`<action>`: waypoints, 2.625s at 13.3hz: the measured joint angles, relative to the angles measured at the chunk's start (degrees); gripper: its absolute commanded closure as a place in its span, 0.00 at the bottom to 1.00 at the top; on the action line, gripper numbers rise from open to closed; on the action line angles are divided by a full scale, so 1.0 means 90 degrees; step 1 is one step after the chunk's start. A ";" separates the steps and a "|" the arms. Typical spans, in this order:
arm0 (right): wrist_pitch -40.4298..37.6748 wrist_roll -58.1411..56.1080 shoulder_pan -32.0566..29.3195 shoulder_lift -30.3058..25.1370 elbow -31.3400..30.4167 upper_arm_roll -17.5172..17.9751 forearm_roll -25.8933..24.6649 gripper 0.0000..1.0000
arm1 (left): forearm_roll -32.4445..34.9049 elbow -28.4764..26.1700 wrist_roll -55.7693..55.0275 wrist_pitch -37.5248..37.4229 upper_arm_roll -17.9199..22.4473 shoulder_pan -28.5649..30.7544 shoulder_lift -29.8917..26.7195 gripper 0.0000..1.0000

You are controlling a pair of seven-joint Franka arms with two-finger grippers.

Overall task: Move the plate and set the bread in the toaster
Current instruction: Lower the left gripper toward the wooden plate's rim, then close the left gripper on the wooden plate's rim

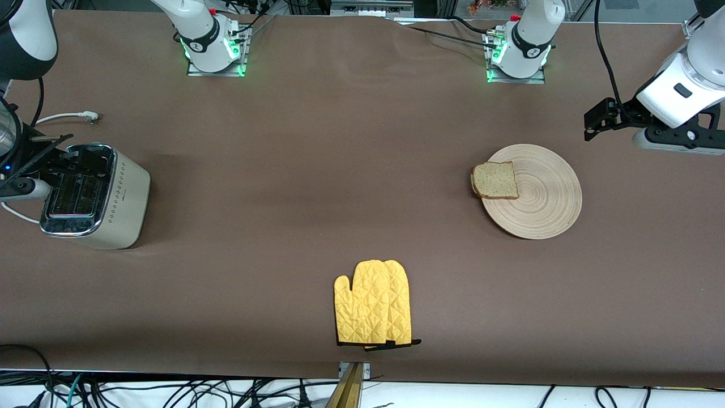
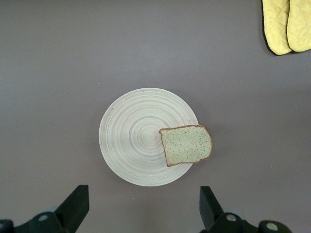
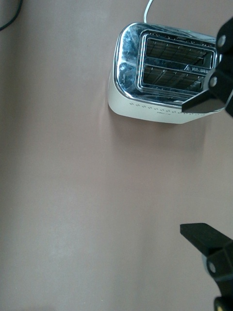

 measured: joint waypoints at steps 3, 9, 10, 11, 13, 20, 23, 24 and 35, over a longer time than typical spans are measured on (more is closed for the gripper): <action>0.0000 0.0000 0.0001 0.0025 0.0000 0.0000 0.0000 0.00 | 0.0000 0.0000 0.0000 -0.0015 0.0000 0.0000 0.0001 0.00; 0.0000 0.0004 0.0000 0.0046 0.0000 0.0000 0.0000 0.00 | 0.0001 -0.0023 -0.0002 -0.0430 0.0019 0.0032 0.0119 0.00; 0.0000 0.0005 0.0000 0.0046 0.0000 0.0000 0.0000 0.00 | 0.0001 -0.0022 -0.0003 -0.0459 0.0025 0.0120 0.0212 0.00; 0.0000 0.0005 0.0000 0.0046 0.0000 0.0000 0.0000 0.00 | 0.0001 -0.0019 -0.0003 -0.0459 0.0035 0.0254 0.0323 0.00; 0.0000 0.0006 0.0000 0.0046 0.0001 0.0000 0.0000 0.00 | 0.0001 -0.0012 0.0023 -0.0459 0.0054 0.0602 0.0569 0.00; 0.0000 0.0010 -0.0001 0.0046 0.0001 0.0000 0.0000 0.00 | -0.1676 -0.0039 0.1998 -0.0890 0.0092 0.2873 0.1848 0.00; 0.0001 0.0013 -0.0001 0.0046 0.0002 0.0000 0.0000 0.00 | -0.2466 -0.0047 0.3356 -0.0908 0.0094 0.3887 0.2907 0.00; 0.0001 0.0013 -0.0001 0.0046 0.0002 0.0000 0.0000 0.00 | -0.2733 -0.0049 0.3657 -0.0907 0.0090 0.4026 0.3252 0.00; 0.0002 0.0022 -0.0003 0.0047 0.0002 -0.0001 0.0000 0.00 | -0.3879 -0.0004 0.6689 0.0253 -0.0040 0.4105 0.5323 0.82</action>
